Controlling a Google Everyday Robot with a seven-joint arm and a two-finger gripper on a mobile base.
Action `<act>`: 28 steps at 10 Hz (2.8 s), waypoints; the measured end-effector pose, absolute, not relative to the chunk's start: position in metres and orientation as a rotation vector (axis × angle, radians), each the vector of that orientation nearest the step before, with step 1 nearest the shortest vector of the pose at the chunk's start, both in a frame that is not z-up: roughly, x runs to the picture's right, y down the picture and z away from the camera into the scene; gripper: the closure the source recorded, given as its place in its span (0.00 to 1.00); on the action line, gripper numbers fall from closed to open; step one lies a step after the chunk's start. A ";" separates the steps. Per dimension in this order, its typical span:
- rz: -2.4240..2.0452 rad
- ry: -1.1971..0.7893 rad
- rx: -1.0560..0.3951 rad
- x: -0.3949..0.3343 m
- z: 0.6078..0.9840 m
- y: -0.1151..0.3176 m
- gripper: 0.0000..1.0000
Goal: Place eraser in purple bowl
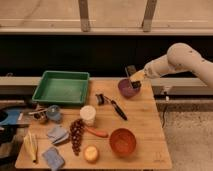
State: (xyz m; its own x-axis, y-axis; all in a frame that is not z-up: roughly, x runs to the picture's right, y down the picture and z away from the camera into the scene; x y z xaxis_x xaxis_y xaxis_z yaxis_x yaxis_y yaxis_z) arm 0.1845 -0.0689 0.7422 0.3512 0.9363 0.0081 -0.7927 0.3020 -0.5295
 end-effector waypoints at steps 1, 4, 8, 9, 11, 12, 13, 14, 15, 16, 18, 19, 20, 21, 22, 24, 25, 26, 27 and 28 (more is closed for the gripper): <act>1.176 -0.348 -0.483 0.183 0.742 -0.070 1.00; 1.177 -0.347 -0.481 0.186 0.742 -0.068 1.00; 1.244 -0.370 -0.460 0.222 0.743 -0.049 1.00; 1.246 -0.364 -0.475 0.224 0.749 -0.045 1.00; 1.248 -0.341 -0.524 0.215 0.776 -0.038 1.00; 1.245 -0.329 -0.548 0.208 0.788 -0.036 1.00; 1.239 -0.316 -0.566 0.203 0.798 -0.034 1.00; 1.231 -0.298 -0.586 0.199 0.810 -0.032 1.00; 1.221 -0.281 -0.607 0.195 0.825 -0.031 1.00; 1.213 -0.277 -0.623 0.190 0.833 -0.031 1.00; 1.215 -0.278 -0.652 0.190 0.849 -0.032 1.00; 1.214 -0.286 -0.665 0.187 0.856 -0.031 1.00; 1.212 -0.300 -0.681 0.182 0.866 -0.031 1.00; 1.216 -0.314 -0.697 0.180 0.875 -0.032 1.00; 1.219 -0.324 -0.701 0.180 0.880 -0.033 1.00; 1.192 -0.354 -0.707 0.166 0.894 -0.045 0.89; 1.176 -0.370 -0.704 0.158 0.899 -0.052 0.79; 1.172 -0.384 -0.695 0.158 0.903 -0.059 0.69; 1.173 -0.393 -0.687 0.161 0.904 -0.063 0.59; 1.167 -0.400 -0.678 0.161 0.906 -0.068 0.48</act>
State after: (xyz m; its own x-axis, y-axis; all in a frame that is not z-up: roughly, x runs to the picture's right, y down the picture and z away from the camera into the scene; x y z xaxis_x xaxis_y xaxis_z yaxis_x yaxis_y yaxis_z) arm 0.1608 -0.0676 0.9056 0.3568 0.9326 -0.0540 -0.7032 0.2301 -0.6728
